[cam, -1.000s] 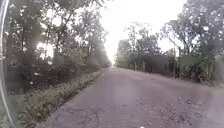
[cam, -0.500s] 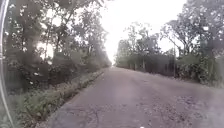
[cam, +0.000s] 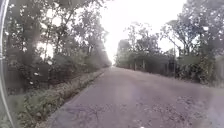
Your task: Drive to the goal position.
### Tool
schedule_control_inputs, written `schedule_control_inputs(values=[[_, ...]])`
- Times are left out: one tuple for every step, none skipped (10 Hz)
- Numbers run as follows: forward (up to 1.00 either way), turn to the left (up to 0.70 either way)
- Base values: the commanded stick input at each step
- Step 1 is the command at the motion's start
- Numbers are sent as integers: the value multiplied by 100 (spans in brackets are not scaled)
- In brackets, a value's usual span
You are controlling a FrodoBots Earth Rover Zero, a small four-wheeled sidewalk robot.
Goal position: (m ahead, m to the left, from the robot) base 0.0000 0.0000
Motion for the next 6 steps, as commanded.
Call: schedule_control_inputs(values=[[10,1],[10,1],[10,1],[10,1],[10,1],[10,1]])
